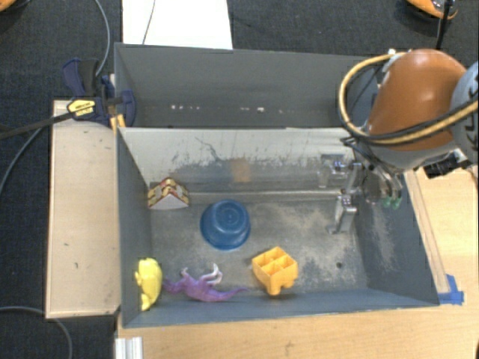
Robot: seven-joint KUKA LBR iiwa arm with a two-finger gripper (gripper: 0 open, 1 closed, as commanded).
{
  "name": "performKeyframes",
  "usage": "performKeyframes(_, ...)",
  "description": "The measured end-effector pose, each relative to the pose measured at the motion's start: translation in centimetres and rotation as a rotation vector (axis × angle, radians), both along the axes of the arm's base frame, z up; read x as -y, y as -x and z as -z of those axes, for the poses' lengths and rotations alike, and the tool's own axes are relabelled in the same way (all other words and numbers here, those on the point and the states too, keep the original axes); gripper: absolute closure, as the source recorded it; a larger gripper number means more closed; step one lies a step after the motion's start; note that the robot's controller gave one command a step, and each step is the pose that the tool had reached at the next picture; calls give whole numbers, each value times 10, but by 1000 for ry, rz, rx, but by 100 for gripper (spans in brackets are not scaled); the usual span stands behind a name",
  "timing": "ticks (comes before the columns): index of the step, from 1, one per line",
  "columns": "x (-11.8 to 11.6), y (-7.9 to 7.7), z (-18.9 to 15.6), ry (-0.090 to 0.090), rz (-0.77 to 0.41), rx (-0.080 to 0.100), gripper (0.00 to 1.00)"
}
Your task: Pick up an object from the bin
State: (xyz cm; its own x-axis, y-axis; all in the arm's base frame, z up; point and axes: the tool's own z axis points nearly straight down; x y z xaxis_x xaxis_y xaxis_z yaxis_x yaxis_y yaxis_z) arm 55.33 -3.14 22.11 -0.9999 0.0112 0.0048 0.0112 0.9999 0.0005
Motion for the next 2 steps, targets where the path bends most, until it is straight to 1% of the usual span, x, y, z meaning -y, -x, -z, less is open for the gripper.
performKeyframes(1, 0, -1, -5, 0, 0, 8, 0)
performKeyframes(2, -30, 2, 39, 1, -61, 14, 0)
